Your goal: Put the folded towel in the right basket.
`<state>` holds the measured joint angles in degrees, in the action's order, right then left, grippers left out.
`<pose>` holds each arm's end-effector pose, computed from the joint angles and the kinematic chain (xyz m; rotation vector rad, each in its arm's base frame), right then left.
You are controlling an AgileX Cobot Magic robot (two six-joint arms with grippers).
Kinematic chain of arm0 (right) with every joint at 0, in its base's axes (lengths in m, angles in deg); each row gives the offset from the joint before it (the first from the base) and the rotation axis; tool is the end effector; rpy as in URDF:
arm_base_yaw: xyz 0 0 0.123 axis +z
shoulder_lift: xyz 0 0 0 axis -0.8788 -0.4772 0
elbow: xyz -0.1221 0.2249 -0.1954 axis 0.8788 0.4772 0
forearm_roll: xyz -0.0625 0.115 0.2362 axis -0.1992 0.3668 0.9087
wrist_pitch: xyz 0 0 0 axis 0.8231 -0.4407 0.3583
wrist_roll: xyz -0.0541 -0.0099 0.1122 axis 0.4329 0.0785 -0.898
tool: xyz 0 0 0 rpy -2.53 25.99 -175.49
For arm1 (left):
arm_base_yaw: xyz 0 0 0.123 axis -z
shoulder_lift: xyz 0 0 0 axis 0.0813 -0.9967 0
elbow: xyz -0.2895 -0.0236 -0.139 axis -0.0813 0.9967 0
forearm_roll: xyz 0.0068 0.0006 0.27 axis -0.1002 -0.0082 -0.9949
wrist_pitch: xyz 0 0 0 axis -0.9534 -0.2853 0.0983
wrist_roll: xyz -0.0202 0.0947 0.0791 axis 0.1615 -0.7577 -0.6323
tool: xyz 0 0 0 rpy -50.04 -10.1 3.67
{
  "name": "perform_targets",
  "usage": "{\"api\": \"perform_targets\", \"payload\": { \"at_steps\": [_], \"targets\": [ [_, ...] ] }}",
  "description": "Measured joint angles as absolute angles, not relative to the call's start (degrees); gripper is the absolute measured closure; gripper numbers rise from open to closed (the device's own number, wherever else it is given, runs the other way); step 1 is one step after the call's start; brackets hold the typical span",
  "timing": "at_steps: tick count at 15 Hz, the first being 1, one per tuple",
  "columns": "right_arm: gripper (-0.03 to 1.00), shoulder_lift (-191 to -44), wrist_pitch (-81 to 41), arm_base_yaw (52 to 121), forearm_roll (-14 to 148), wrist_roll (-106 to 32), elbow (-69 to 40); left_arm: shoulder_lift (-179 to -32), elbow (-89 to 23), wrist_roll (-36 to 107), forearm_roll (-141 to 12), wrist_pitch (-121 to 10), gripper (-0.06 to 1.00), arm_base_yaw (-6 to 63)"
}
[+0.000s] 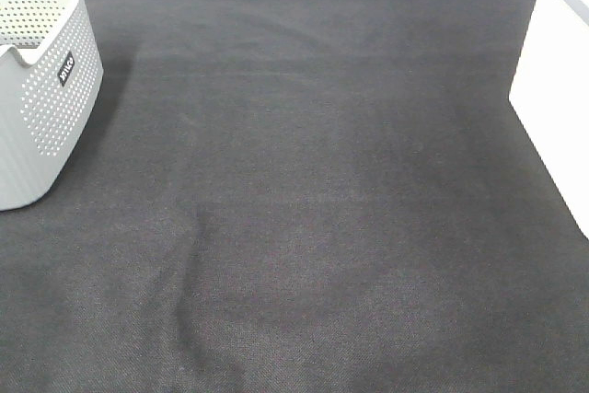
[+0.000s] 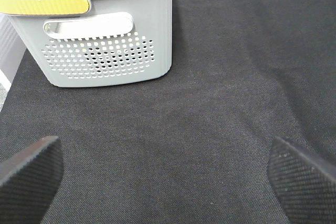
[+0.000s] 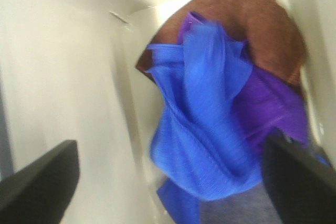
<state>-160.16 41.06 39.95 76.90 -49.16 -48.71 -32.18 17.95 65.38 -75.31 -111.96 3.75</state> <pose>0.4695 -0.1468 0.3197 0.3162 2.6430 0.2538 0.0040 -0.0051 0.2729 0.0610 2.0247 -0.0004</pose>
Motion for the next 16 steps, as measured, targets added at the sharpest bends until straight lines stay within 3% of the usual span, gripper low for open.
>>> {"api": "perform_targets", "payload": {
  "at_steps": [4,9,12,16],
  "targets": [
    [0.01,-158.8,40.9,44.2,76.0,-49.7,-48.7,-32.2,17.9,65.4,-75.3,-112.0,-0.04,3.7],
    [0.01,-150.1,40.8,60.6,66.6,-57.0,-46.6,-32.2,17.9,65.4,-75.4,-112.0,-0.04,3.7],
    [0.01,-137.9,40.2,61.6,65.6,-57.7,-31.4,-32.2,17.9,65.4,-75.5,-112.0,-0.04,3.7],
    [0.01,-103.0,37.7,61.6,65.1,-58.0,2.2,-32.2,17.9,65.4,-75.9,-112.0,-0.04,3.7]
  ]
}}
